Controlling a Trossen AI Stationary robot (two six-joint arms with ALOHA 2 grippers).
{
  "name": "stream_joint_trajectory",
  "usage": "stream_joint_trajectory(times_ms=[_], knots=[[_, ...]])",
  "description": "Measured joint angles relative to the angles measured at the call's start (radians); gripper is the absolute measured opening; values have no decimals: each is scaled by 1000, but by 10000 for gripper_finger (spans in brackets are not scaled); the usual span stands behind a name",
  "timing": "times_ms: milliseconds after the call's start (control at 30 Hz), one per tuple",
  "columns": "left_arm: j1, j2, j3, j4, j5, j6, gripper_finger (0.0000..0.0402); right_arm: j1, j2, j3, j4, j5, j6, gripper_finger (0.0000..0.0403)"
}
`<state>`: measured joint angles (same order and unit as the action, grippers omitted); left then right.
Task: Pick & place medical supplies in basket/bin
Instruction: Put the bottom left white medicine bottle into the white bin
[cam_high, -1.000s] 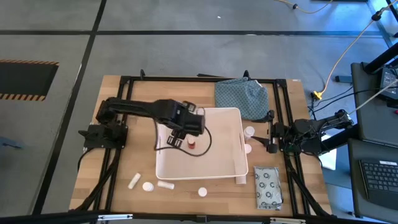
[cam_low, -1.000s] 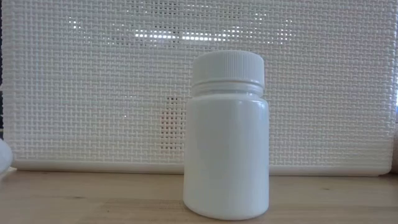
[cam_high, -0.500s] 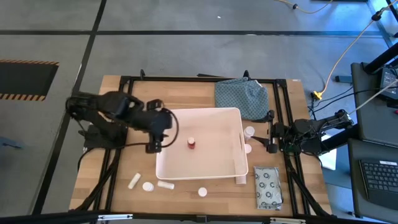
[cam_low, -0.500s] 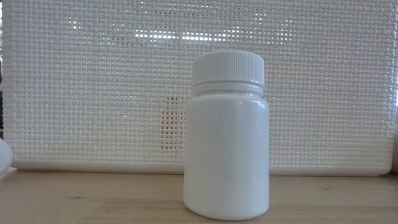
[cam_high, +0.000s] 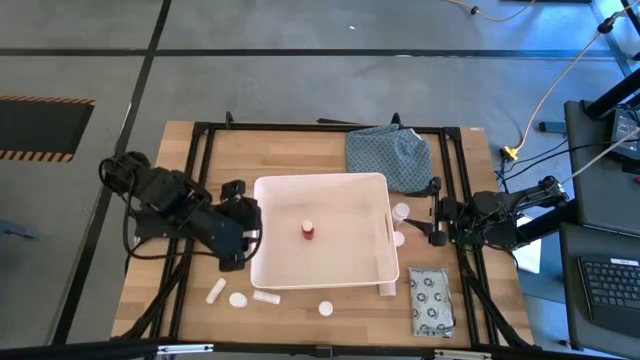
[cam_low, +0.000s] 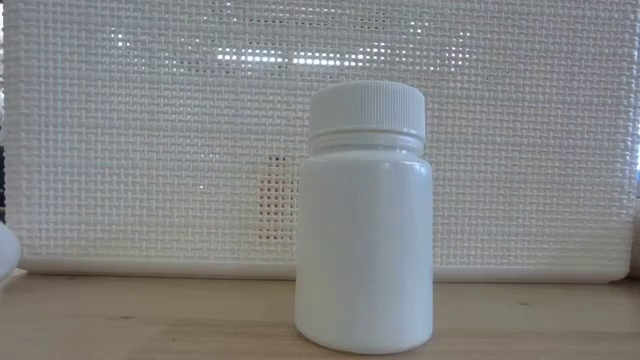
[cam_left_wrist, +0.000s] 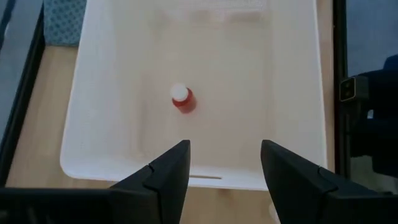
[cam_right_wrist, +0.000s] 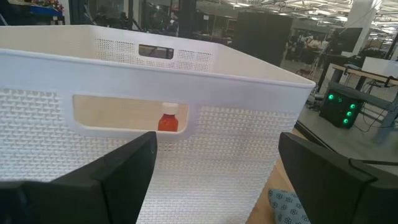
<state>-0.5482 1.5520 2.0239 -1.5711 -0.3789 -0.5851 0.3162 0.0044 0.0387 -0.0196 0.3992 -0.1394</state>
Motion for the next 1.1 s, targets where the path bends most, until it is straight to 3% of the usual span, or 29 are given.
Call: stream_joint_trajectory(times_ms=[267,667,867,1100], knots=[[-41,0,0,9,-127,-6,188,0,0,0,0,0,0,338],[-41,0,0,106,-120,5,190,0,0,0,0,0,0,338],[-47,12,0,137,-57,-175,191,0,0,0,0,0,0,338],[-116,74,0,140,7,-291,238,0,0,0,0,0,0,338]])
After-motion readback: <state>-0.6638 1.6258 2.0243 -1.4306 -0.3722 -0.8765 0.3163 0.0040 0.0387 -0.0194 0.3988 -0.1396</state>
